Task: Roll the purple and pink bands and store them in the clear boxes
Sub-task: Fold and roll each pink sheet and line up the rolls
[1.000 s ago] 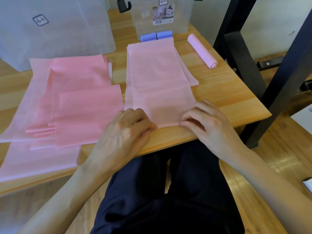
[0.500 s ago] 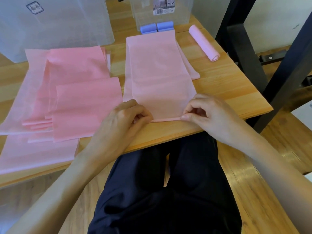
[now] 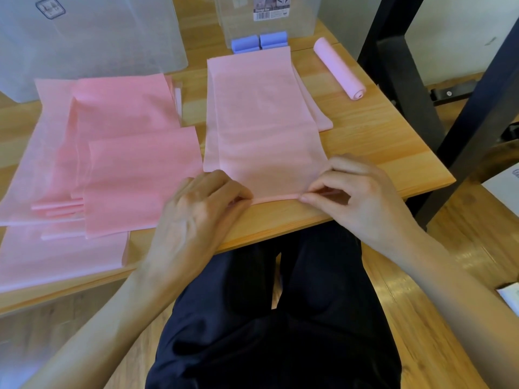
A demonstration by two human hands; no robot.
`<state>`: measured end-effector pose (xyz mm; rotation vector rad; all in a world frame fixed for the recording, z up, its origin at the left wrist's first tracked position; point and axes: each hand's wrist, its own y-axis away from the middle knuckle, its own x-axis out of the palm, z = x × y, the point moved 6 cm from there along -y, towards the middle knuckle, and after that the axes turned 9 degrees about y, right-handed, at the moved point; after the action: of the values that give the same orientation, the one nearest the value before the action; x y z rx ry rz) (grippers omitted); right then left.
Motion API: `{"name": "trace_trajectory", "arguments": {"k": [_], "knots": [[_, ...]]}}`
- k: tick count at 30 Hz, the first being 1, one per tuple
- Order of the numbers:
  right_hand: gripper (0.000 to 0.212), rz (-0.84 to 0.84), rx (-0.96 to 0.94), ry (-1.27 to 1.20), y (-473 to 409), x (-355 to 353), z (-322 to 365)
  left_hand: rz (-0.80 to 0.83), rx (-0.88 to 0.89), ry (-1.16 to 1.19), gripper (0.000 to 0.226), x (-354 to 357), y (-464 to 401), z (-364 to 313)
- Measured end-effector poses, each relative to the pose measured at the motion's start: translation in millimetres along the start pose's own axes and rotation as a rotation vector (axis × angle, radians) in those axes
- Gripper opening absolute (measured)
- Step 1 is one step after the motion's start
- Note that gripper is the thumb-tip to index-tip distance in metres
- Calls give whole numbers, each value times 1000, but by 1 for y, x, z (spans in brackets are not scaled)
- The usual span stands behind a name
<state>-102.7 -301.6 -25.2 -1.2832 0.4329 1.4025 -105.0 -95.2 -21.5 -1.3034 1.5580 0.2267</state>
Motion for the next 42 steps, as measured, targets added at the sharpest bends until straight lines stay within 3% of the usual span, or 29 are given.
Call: {"name": "trace_trajectory", "arguments": {"k": [6,13,17,25,29,35,38,42], "knots": [[19,29,20,-57,-1,-2,-1,60,-109,146,11,1,1,8],[13,287,171,-50,-8,-4,0,188,-266,301,10,-1,-6,12],[12,174,213,-5,-12,-5,-3,180,-336,313,7,0,-9,15],[23,-5,20,-39,10,2,-8,105,-117,166,7,-4,2,9],[24,3,47,-61,8,2,-10,100,-155,206,8,-5,2,12],[22,161,178,-55,-2,0,-13,168,-268,311,9,-3,-4,18],[15,75,200,-29,-4,-1,-12,118,-286,293,13,-2,-4,19],[23,-15,139,-25,4,0,-12,76,-204,225,13,-2,-3,14]]}}
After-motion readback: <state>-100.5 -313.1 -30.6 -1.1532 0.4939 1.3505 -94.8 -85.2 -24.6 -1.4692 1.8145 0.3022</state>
